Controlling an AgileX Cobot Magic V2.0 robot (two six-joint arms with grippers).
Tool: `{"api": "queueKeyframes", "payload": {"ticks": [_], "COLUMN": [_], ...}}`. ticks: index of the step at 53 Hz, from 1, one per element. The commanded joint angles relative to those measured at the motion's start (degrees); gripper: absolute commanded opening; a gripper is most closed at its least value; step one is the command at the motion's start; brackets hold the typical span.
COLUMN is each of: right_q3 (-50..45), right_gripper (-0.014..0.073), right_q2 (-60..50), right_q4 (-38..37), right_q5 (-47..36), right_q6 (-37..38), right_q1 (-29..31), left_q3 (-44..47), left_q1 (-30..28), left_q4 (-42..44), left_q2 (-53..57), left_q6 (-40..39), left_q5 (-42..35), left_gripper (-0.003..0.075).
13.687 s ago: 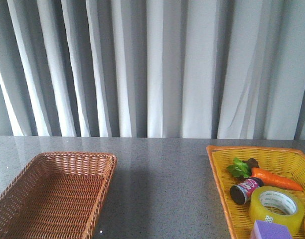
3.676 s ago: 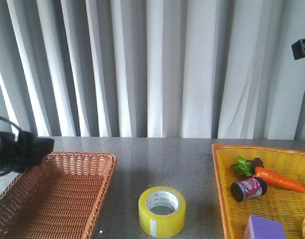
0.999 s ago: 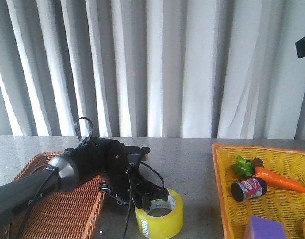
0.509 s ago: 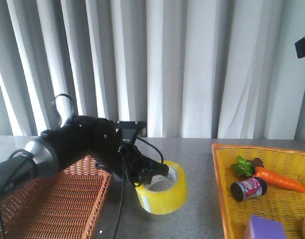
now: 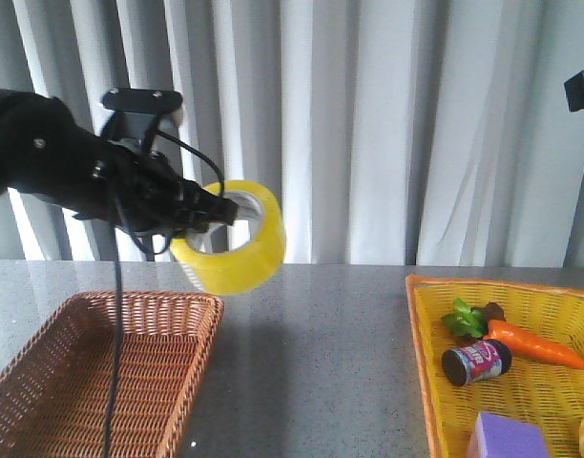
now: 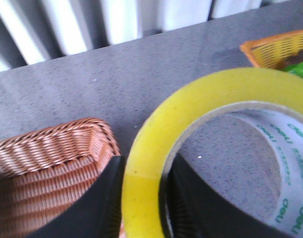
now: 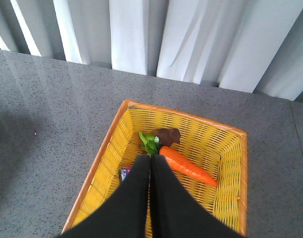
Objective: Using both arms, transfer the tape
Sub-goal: 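Grasp the tape rim with the left gripper and lift it, then lower the tape into the brown basket and open the left gripper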
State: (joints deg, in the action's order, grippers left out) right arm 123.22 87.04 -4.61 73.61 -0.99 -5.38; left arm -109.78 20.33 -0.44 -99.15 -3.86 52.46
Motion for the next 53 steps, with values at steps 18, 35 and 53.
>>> {"api": "queueKeyframes", "payload": {"ticks": [18,35,53], "right_q3": [1.4,1.4,1.4], "right_gripper": [-0.0009,-0.0009,-0.0009], "right_q2": [-1.8,-1.8,-1.8], "right_q4": [-0.4,-0.4,-0.4], "right_q5": [-2.8,-2.8,-2.8], "right_q6": [-0.1,-0.1,-0.1], "right_q1": [0.2,0.2,0.2], "left_q3": [-1.9,-1.0,2.4], "left_q1": [-14.7,-16.9,-16.9], "left_q4": [-0.8,-1.6,-1.7], "left_q2": [1.8,-8.2,-15.3], "left_q6": [-3.1,-2.9,-2.9], "left_q5": [1.7,3.9,3.0], "left_gripper": [0.0003,0.0004,0.0005]}}
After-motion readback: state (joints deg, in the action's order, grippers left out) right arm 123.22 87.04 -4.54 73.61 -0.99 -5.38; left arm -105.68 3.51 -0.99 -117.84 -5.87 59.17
